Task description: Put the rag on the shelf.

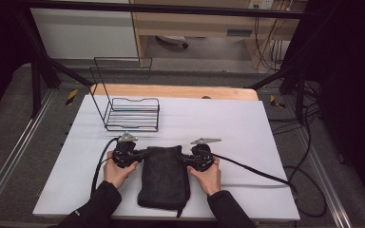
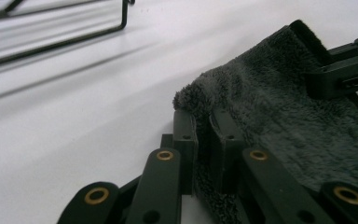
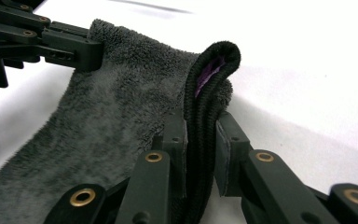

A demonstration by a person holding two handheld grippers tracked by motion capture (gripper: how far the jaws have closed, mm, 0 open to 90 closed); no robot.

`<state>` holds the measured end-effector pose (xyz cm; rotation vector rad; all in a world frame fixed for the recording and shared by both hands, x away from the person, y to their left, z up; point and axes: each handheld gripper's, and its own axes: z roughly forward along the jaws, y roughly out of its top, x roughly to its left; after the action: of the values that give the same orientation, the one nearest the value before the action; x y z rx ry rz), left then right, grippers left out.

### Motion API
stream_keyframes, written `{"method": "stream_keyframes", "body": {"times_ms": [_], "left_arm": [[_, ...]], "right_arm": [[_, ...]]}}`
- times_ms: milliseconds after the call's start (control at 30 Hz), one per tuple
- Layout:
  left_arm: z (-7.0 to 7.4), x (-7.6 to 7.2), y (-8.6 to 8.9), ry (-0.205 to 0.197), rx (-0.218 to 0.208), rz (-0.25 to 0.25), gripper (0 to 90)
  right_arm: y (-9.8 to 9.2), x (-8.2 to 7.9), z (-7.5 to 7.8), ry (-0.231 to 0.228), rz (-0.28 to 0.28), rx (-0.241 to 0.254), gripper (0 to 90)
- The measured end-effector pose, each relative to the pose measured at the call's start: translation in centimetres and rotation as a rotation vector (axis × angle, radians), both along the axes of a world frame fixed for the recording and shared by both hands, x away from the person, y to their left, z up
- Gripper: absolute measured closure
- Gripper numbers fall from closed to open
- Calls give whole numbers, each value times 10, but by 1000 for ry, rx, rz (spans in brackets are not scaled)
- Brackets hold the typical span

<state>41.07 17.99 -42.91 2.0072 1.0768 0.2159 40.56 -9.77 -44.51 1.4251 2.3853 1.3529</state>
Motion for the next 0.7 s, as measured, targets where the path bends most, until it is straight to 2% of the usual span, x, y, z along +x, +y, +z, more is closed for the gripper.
{"method": "stream_keyframes", "body": {"times_ms": [100,400,700], "left_arm": [[6,-3,1,-17,-7,-6,822],[24,-12,3,-83,-39,-9,824],[40,-23,5,-157,-52,-8,825]], "right_arm": [[-1,-2,6,-16,2,29,778],[-5,-5,17,-61,7,72,780],[-4,-11,32,-135,14,81,783]]}}
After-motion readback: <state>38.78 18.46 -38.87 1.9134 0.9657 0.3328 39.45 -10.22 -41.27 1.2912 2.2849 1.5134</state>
